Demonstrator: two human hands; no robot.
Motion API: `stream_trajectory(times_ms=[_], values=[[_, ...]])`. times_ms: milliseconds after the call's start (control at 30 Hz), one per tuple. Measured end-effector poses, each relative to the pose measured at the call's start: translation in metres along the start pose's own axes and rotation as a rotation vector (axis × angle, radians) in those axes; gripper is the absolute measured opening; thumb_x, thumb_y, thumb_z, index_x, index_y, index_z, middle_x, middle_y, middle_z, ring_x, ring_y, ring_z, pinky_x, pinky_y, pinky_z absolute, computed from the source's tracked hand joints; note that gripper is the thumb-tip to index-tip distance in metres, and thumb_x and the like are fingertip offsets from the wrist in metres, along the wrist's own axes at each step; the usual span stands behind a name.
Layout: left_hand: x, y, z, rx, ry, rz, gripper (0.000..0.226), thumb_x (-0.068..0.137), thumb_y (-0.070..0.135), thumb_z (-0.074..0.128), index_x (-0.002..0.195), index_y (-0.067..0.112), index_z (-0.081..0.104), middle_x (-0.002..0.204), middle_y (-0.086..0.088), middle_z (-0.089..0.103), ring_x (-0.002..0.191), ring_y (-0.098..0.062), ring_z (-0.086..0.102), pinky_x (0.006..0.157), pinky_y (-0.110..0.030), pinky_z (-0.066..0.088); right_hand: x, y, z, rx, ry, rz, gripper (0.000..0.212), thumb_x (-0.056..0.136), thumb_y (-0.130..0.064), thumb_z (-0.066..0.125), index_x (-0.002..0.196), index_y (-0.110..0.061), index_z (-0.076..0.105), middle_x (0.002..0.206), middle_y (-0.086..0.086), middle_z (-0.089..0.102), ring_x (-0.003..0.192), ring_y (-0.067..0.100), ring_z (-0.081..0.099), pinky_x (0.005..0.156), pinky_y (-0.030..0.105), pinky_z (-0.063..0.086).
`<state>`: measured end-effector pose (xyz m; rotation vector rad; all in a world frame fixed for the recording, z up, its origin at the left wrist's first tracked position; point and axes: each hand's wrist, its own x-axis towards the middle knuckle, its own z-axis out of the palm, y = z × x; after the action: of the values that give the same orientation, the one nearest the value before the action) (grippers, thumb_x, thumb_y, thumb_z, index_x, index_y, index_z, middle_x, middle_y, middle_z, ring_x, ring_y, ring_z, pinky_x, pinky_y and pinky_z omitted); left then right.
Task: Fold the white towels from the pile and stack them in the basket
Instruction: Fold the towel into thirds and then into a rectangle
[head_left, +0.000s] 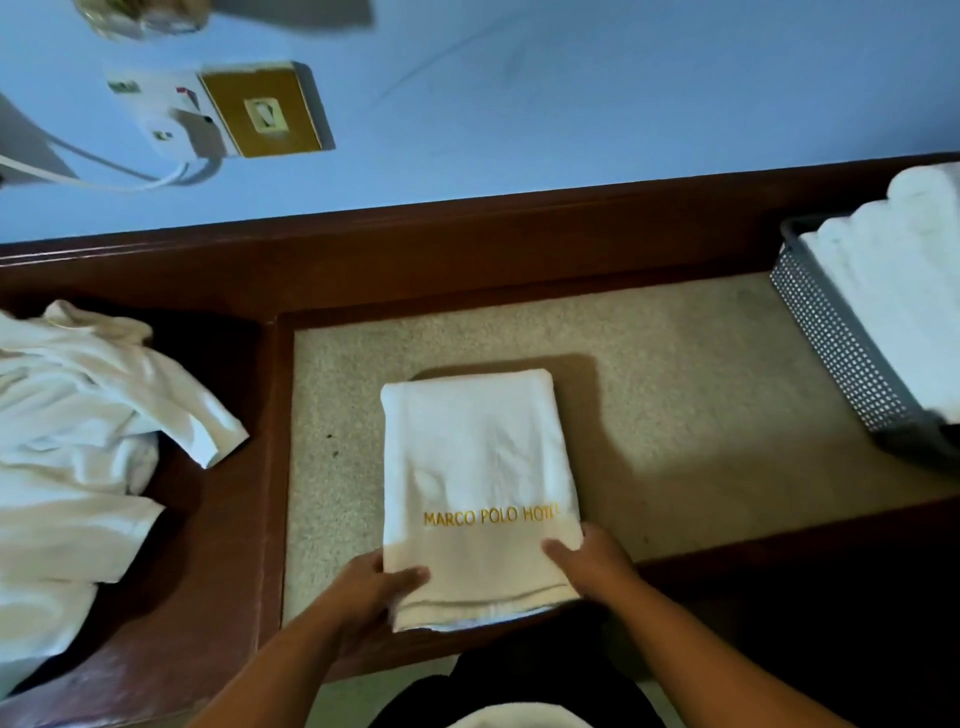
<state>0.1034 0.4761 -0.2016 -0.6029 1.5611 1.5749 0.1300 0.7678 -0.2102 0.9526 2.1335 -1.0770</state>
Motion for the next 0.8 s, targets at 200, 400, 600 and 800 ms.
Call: stream_trajectory(times_ms=[200,400,600,800], values=[[0.019,0.05,0.002,-0.104,0.033,0.022,0.039,0.09,0.022,0.071,0.124,0.003,0.065,0.113,-0.021,0.073,0.104,-0.04,0.07,0.088,-0.05,0.057,0.01,-0.055,-0.022,0.401,-0.12,0.035,0.043,0.082,-0.017,0.077,0.119,-0.009,0.057,0.108,0.013,0.07,0.089,0.026,0.069,0.07,0.034,0.056],[0.005,0.091,0.022,-0.147,-0.026,0.02,0.043,0.091,0.027,0.065,0.129,0.006,0.061,0.112,-0.025,0.072,0.096,-0.042,0.072,0.072,-0.049,0.06,-0.008,-0.082,-0.053,0.465,-0.1,-0.078,0.032,0.084,-0.009,0.065,0.114,-0.018,0.059,0.098,0.01,0.067,0.087,0.028,0.066,0.074,0.036,0.054],[-0.026,0.115,0.063,-0.165,-0.235,0.081,0.048,0.09,0.022,0.059,0.135,0.007,0.056,0.12,-0.028,0.068,0.096,-0.042,0.072,0.07,-0.05,0.061,-0.041,-0.038,-0.112,0.588,-0.08,-0.124,0.03,0.081,-0.012,0.067,0.111,-0.017,0.066,0.1,0.014,0.073,0.09,0.033,0.07,0.076,0.039,0.055],[-0.051,0.165,0.174,0.052,-0.367,0.27,0.06,0.078,0.02,0.071,0.135,0.013,0.054,0.116,-0.029,0.069,0.094,-0.044,0.07,0.07,-0.05,0.059,-0.094,0.007,-0.203,0.73,0.134,-0.187,0.034,0.066,-0.015,0.07,0.1,-0.012,0.07,0.073,0.005,0.072,0.062,0.019,0.067,0.056,0.025,0.051]])
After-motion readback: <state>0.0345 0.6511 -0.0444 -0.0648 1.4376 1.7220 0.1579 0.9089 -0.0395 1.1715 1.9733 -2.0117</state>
